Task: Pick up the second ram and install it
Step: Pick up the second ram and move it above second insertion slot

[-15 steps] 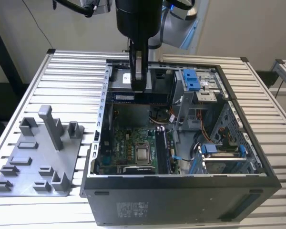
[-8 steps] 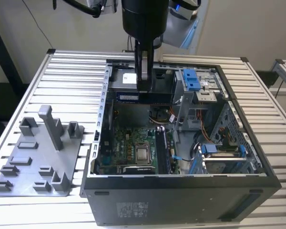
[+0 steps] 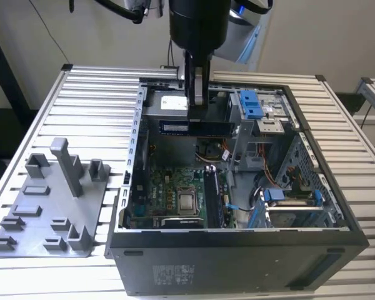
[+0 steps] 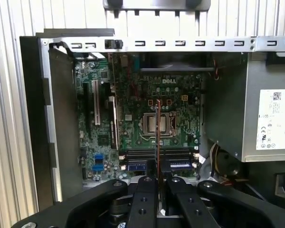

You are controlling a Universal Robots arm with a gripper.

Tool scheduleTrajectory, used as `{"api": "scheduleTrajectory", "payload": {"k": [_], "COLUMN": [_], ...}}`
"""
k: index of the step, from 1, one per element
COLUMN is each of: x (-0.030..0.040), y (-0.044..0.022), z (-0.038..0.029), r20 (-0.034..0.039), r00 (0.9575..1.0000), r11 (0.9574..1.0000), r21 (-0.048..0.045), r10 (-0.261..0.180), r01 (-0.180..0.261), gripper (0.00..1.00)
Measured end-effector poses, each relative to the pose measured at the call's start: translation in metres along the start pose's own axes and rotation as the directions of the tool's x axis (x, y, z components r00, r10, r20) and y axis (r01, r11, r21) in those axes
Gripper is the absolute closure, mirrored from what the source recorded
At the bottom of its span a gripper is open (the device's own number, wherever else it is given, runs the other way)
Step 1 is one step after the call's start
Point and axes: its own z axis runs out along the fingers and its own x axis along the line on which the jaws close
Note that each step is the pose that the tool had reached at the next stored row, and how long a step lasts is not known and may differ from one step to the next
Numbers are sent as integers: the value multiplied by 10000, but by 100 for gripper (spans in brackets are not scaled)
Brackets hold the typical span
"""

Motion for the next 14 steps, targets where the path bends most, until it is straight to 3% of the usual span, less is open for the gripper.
{"api": "scheduleTrajectory", "payload": {"k": [14], "x": [-9], "y": [-192], "z": [10], "r20": [8], "r00": [10000], "r11": [10000], "r21": [-2], "r10": [-31], "r01": [31], "gripper": [86]}}
